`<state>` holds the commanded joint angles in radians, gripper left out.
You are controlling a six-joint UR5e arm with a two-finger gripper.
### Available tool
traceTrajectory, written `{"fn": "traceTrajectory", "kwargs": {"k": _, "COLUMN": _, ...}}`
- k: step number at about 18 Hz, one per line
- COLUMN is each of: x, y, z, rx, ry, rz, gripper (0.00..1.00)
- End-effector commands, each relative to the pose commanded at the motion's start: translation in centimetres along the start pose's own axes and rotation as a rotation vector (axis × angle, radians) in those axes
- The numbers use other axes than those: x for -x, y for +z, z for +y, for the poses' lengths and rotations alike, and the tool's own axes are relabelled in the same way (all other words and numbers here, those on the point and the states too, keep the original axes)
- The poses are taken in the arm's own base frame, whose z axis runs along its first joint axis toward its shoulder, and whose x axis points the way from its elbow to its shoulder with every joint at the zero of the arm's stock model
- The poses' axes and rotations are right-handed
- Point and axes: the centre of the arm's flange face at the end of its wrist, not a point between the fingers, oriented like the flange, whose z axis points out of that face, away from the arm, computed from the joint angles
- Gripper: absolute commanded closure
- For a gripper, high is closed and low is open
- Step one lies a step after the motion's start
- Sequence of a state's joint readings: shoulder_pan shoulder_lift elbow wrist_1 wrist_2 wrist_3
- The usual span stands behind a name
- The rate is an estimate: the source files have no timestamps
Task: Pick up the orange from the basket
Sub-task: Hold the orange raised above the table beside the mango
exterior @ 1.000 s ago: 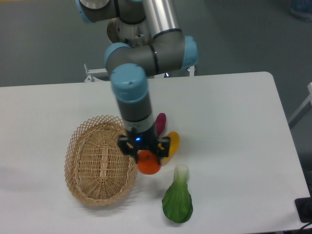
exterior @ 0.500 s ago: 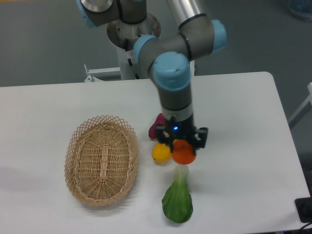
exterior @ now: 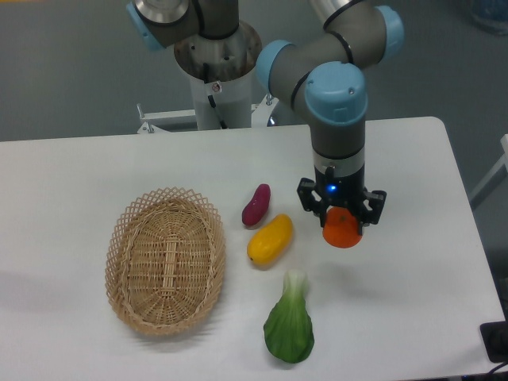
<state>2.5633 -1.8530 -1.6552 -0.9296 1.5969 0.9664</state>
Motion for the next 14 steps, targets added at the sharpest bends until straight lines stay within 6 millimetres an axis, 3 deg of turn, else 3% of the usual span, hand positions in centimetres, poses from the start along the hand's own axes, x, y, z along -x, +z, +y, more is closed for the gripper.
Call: {"fn": "traceTrajectory", "kwargs": {"k": 14, "x": -0.1, "y": -1.2, "z": 0.1, "rx": -0.01, "ry": 0.0, "rz": -0.012, "gripper": 0.37}}
